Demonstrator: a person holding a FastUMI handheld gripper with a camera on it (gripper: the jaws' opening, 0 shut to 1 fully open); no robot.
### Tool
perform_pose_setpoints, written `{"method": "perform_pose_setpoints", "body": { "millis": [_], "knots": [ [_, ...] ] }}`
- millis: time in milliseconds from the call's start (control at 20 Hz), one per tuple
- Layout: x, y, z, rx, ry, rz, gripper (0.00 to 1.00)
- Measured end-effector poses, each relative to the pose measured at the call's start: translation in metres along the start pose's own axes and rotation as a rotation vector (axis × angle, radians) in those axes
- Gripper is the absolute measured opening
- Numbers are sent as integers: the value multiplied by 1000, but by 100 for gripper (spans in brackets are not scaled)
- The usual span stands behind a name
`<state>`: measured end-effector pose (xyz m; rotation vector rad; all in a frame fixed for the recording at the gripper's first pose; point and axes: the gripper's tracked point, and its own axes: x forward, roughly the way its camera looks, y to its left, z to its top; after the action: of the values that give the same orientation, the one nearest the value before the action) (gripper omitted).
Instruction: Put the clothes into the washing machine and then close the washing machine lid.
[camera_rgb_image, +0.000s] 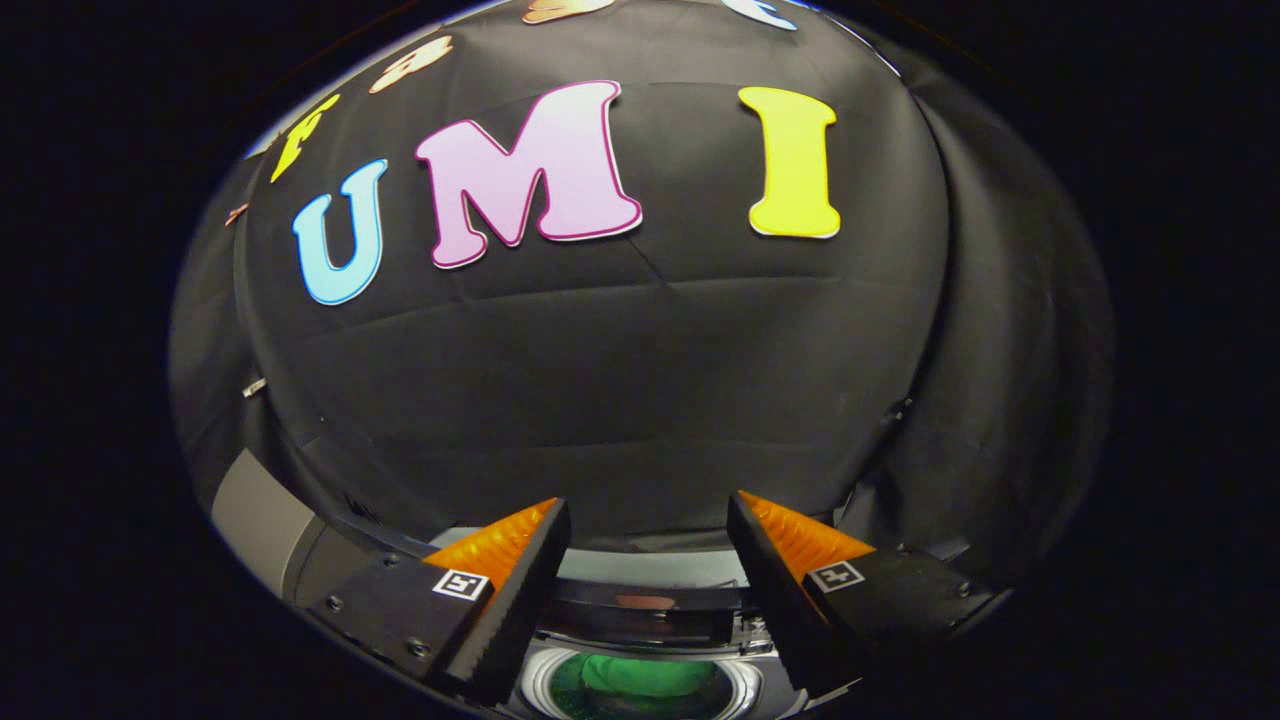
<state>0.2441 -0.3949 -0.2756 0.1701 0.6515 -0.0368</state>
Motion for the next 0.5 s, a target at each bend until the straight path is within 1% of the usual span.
{"method": "perform_pose_setpoints", "body": {
  "millis": [300,500],
  "knots": [
    [-15,3,1,-7,-36,-3,100],
    [-27,6,-6,-18,-36,8,100]
  ]
}}
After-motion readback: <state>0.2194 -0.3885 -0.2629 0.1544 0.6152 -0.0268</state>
